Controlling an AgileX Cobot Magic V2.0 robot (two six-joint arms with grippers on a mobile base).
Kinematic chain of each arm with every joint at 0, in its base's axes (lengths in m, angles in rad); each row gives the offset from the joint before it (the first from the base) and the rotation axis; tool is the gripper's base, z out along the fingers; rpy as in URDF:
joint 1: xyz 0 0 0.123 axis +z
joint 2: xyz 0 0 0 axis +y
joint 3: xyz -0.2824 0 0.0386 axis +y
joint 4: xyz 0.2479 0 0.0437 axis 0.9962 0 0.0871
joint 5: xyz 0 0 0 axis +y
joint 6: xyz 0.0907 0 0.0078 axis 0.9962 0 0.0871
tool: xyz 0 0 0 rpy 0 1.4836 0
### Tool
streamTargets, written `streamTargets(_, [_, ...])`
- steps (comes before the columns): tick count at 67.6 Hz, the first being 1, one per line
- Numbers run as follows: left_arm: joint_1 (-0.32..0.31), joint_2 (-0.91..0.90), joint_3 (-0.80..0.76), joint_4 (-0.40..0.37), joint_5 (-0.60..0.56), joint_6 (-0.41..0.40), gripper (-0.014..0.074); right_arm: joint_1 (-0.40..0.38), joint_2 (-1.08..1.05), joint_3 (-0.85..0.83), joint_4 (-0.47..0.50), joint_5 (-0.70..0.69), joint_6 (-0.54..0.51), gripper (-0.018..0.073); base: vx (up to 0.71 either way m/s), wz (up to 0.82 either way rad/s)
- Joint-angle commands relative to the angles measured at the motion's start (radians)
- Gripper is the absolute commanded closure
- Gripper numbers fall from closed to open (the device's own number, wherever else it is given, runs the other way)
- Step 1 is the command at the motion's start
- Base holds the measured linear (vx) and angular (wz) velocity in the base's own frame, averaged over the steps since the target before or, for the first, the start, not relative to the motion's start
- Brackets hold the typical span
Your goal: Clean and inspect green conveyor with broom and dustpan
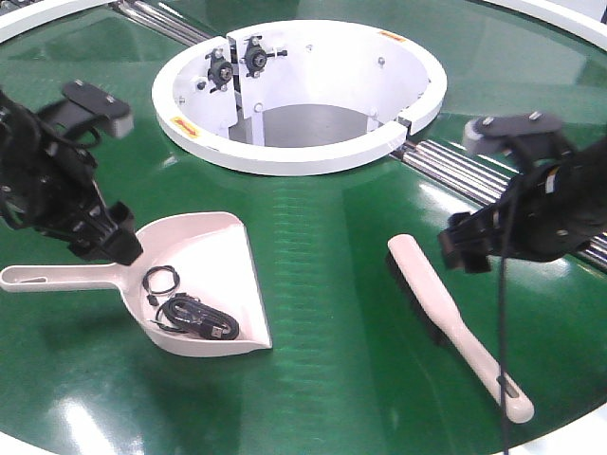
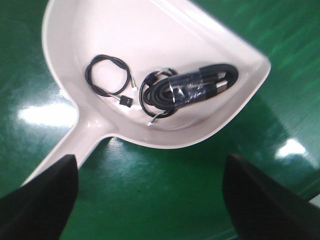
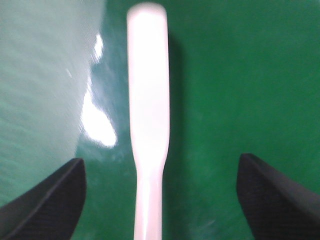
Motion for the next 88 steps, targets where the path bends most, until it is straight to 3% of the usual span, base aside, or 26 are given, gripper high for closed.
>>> streamTargets(1, [-0.004, -0.109, -0.004, -0.025, -0.029, -0.079, 0.0031, -0.006, -0.143, 0.034, -0.020, -0.104, -0.014, 0.0011, 0.00, 0.00])
streamTargets(11, [-0.004, -0.260, 0.079, -0.035, -0.155, -0.079, 0.0031, -0.006, -0.334, 0.180, -0.029, -0.256, -0.015, 0.0020, 0.00, 0.00])
streamTargets(22, [-0.004, -0.490, 0.258, -0.064, -0.381, -0.068, 0.0031, -0.006, -0.533, 0.338, -0.026, -0.403, -0.015, 0.0020, 0.00, 0.00])
streamTargets(41, [-0.005, -0.995, 0.747, -0.113, -0.832, -0.025, 0.0031, -0.006, -0.891, 0.614, -0.023, -0.607, -0.021, 0.0020, 0.00, 0.00])
streamTargets(52, [-0.005, -1.283, 1.042, -0.128, -1.008, -0.025, 0.0031, -0.006, -1.088, 0.724, -0.028, -0.727, -0.021, 0.0020, 0.00, 0.00])
streamTargets(58, [-0.005, -1.379, 1.152, -0.128, -1.130, -0.025, 0.0031, -0.006, -1.130, 0.768, -0.023, -0.758, -0.021, 0.0020, 0.00, 0.00])
streamTargets(66, [-0.005, -1.439, 1.221, -0.129, -1.204, -0.025, 0.0045, -0.006, -1.135, 0.809, -0.023, -0.761, -0.021, 0.0022, 0.00, 0.00])
streamTargets(71, [-0.005, -1.441, 1.215, -0.135, -1.199, -0.026, 0.0125, -0.006, -1.135, 0.829, -0.043, -0.779, -0.021, 0.0072, 0.00, 0.00])
streamTargets(74, [-0.005, -1.441, 1.214, -0.150, -1.189, -0.026, 0.0238, -0.006, -1.135, 0.833, -0.050, -0.796, -0.027, 0.0146, 0.00, 0.00])
streamTargets(82, [-0.005, -1.441, 1.214, -0.184, -1.169, -0.026, 0.0605, -0.006, -1.135, 0.833, -0.050, -0.804, -0.027, 0.0516, 0.00, 0.00])
streamTargets(84, [-0.005, -1.441, 1.214, -0.181, -1.172, -0.024, 0.0605, -0.006, -1.135, 0.833, -0.049, -0.804, -0.021, 0.0575, 0.00, 0.00])
streamTargets(88, [-0.005, -1.441, 1.215, -0.181, -1.189, -0.024, 0.0605, -0.006, -1.135, 0.833, -0.045, -0.804, -0.021, 0.0572, 0.00, 0.00])
